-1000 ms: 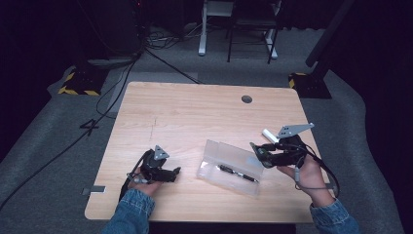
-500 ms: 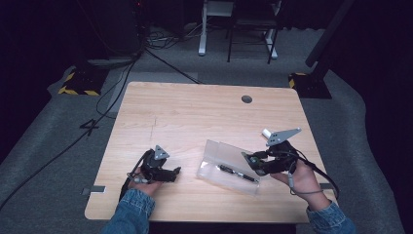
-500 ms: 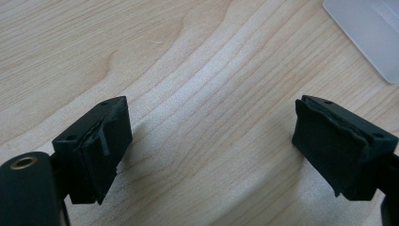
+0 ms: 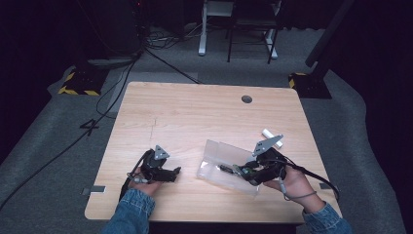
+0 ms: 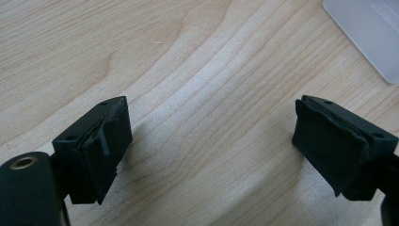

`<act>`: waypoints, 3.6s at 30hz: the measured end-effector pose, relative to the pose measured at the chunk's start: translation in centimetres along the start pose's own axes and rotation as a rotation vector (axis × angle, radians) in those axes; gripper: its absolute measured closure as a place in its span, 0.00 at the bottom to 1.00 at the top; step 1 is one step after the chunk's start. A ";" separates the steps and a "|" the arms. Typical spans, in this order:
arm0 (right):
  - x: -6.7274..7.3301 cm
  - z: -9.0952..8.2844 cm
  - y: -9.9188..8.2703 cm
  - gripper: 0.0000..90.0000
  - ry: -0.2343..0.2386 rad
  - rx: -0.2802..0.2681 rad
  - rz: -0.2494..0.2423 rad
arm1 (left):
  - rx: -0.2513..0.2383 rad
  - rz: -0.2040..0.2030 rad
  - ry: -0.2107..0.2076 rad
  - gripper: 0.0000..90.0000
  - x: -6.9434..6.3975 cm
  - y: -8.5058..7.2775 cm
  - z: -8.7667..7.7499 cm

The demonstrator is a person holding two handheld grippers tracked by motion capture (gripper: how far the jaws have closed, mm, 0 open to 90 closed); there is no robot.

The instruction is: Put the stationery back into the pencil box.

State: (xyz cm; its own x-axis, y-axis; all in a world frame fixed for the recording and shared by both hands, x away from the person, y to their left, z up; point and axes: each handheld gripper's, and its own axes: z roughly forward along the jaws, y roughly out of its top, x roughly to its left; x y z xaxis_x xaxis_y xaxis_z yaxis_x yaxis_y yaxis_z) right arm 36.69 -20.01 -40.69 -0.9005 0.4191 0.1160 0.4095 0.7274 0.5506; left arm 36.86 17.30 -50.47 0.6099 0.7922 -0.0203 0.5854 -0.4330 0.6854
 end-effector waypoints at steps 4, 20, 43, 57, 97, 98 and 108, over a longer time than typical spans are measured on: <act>0.2 0.8 0.0 0.57 0.015 0.030 -0.026 | 0.000 0.000 0.000 0.14 0.0 0.0 0.0; -0.2 3.0 -0.6 0.57 0.064 0.098 -0.019 | 0.000 0.000 0.000 0.14 0.0 0.0 0.0; -1.1 4.5 -1.2 0.57 0.038 0.142 -0.015 | 0.000 0.000 0.000 0.14 0.0 0.0 0.0; -0.8 5.2 -1.4 0.56 0.030 0.183 -0.031 | -0.001 0.001 0.000 0.14 0.0 0.0 0.0; -0.9 3.0 -1.6 0.97 -0.033 0.210 -0.055 | -0.001 0.002 0.000 0.14 0.0 0.0 0.0; -0.9 3.0 -1.6 0.97 -0.033 0.210 -0.055 | -0.001 0.002 0.000 0.14 0.0 0.0 0.0; -0.9 3.5 -1.7 0.99 0.005 0.251 -0.059 | 0.000 0.005 -0.001 0.14 0.0 0.0 0.0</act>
State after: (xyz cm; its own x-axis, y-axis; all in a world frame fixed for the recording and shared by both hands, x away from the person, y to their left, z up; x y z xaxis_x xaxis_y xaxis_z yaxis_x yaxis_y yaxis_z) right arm 37.29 -19.74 -44.63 -0.9242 0.3700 0.0942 0.3795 0.8628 0.3339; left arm 36.89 17.30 -50.47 0.6132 0.7898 -0.0175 0.5821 -0.4367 0.6859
